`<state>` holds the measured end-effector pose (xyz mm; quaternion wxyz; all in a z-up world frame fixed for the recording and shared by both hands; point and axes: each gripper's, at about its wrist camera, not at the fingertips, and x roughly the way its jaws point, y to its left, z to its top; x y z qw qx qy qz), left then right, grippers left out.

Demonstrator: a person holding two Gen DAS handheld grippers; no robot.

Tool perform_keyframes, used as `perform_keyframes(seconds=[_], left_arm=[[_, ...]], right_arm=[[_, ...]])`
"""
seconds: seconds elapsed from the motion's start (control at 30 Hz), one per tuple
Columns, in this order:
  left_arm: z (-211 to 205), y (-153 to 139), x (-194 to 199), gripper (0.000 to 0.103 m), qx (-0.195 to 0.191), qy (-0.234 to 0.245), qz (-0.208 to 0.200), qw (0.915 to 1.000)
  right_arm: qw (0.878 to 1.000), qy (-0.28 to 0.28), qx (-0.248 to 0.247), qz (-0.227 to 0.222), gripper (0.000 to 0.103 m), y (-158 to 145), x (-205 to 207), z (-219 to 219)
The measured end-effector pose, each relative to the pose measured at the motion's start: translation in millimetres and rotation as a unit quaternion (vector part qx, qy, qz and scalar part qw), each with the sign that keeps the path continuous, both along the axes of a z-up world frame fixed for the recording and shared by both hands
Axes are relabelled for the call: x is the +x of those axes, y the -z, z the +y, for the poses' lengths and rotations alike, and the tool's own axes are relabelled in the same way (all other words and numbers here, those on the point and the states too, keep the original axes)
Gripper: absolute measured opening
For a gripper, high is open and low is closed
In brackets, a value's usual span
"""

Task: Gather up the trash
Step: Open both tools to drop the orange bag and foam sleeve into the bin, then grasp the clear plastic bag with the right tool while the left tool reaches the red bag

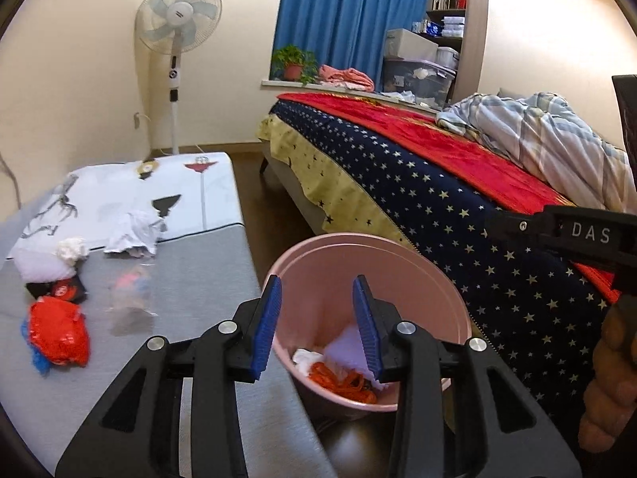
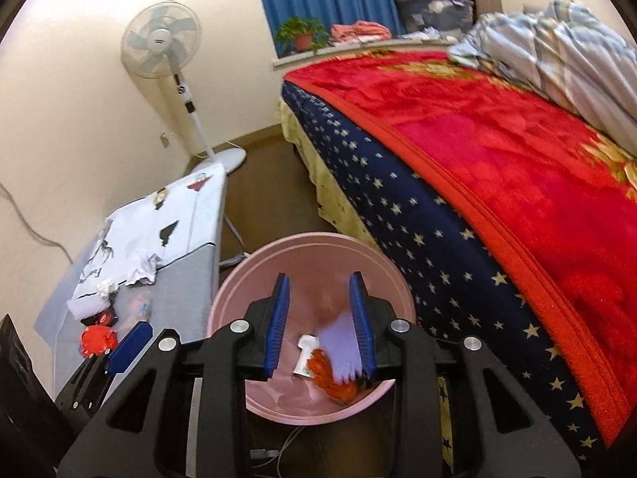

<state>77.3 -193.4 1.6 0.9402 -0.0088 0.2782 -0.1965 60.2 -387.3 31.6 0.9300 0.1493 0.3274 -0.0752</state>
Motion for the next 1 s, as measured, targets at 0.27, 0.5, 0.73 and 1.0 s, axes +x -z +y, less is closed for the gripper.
perform_keyframes(seconds=[0.27,0.5,0.73,1.0], left_arm=[[52,-11,-12,0.032,-0.003,-0.044,-0.018,0.9989],[105,-5,-10,0.027,-0.003,-0.11,-0.011,0.9939],[158,7,-4,0.027,0.002,-0.196,-0.005,0.9806],[190,21,6,0.027,-0.007,-0.236,0.009,0.9718]], right_arm=[[0.999,-0.038,0.0,-0.023,0.032,-7,1,31],[0.995,-0.089,-0.003,-0.039,0.032,-5,13,72],[0.99,-0.14,0.01,-0.035,0.032,13,36,115],[0.98,-0.194,0.035,-0.015,0.032,40,68,168]])
